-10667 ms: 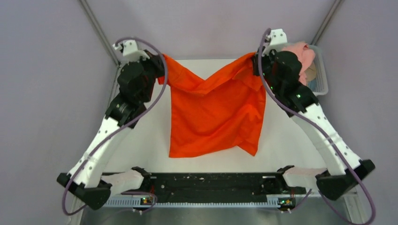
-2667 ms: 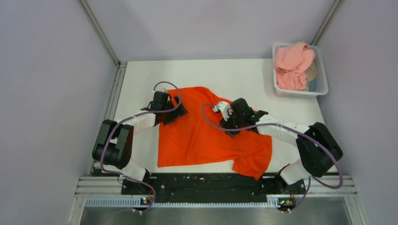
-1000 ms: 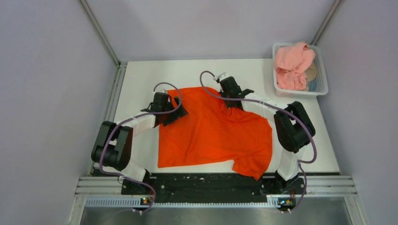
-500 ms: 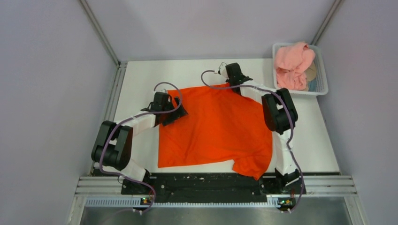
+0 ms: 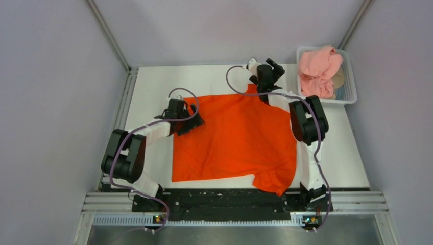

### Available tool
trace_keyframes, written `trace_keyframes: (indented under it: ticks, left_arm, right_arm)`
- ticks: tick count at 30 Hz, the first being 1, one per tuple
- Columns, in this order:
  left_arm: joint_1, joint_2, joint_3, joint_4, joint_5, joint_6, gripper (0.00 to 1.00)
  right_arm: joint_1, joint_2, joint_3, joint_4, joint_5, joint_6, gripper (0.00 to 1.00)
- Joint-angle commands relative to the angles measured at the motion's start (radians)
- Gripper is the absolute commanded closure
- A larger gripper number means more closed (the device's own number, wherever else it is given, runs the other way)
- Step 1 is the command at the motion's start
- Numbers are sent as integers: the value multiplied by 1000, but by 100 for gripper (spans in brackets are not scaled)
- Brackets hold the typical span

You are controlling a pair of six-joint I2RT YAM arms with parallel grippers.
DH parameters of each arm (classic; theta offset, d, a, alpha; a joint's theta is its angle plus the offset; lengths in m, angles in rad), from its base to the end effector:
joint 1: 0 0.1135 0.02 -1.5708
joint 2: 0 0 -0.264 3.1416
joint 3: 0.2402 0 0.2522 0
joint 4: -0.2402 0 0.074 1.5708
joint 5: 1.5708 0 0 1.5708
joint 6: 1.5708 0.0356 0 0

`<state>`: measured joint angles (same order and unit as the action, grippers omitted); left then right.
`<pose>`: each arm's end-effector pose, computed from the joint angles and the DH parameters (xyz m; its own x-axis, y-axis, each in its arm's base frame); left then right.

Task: Fold and stack the t-shirts
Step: Flatten out the tshirt

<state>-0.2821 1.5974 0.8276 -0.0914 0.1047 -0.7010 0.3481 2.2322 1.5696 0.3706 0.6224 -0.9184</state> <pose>0.3024 -0.0915 0.1670 -0.7776 -0.4425 -0.4468 -0.2084 0.8517 -0.4808 0.4872 0.1547 0.1888 -0.3611 -0.8178 -0.4480 -0.0647 0.5013 -0.8629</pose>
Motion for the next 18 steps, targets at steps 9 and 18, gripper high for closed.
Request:
trace_keyframes:
  ticks: [9,18]
  left_arm:
    - [2,-12,63,-58,4,13,1]
    - [23,87,202,-92,-19,24,1]
  right_arm:
    - [-9,-404,-225,-517,-470,1061,1]
    - [-26,-371,-339,-558,-490,1183,1]
